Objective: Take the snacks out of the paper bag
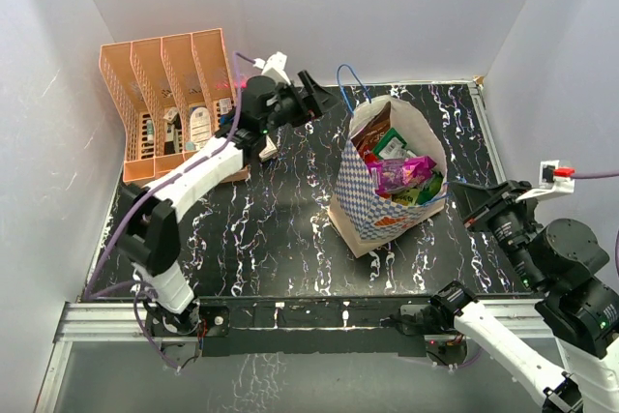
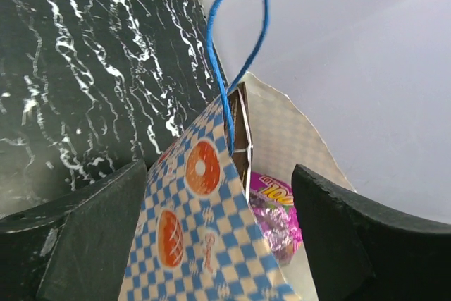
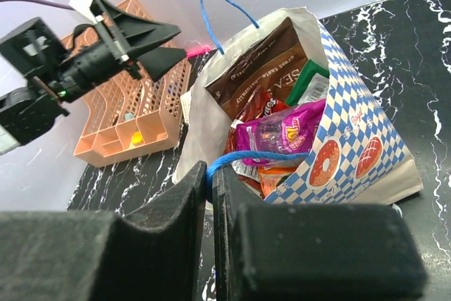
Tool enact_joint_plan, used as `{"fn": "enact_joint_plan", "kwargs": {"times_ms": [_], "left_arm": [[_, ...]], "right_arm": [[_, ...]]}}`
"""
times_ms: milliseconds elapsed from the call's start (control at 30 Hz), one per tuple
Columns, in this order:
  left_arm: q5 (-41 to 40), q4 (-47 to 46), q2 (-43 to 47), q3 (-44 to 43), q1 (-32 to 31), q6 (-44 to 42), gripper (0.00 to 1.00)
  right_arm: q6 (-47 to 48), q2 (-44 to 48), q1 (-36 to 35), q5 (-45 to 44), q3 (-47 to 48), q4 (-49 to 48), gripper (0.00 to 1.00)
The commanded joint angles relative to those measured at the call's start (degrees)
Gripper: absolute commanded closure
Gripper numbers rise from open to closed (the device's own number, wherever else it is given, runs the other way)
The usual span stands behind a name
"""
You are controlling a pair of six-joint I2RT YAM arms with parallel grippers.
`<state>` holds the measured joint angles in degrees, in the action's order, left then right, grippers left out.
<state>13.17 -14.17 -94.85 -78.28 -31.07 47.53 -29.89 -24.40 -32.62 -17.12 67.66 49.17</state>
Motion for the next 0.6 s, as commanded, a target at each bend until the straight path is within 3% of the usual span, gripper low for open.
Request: {"fn": "enact_joint_plan", "kwargs": {"times_ms": [0, 200, 433, 567], "left_arm": [[-0.9, -3.9, -6.8, -9.1, -1.5, 3.3, 0.24], [-0.4, -1.2, -17.5, -21.2, -2.1, 3.4, 0.49], [2.0, -2.1, -24.0, -28.9, -2.2, 4.8, 0.80], [1.9, -0.9, -25.8, -32.2, -2.2, 4.2, 0.85]], "right_arm": [[-1.6, 3.2, -0.3, -2.5, -1.1, -8.8, 0.89], [0.4, 3.8, -0.3, -4.9, -1.6, -10.9, 0.88], [0.0, 4.2, -0.3, -4.8, -3.0, -11.5, 0.88], [0.9, 3.2, -0.3, -5.3, -2.6, -11.6, 0.88]]}}
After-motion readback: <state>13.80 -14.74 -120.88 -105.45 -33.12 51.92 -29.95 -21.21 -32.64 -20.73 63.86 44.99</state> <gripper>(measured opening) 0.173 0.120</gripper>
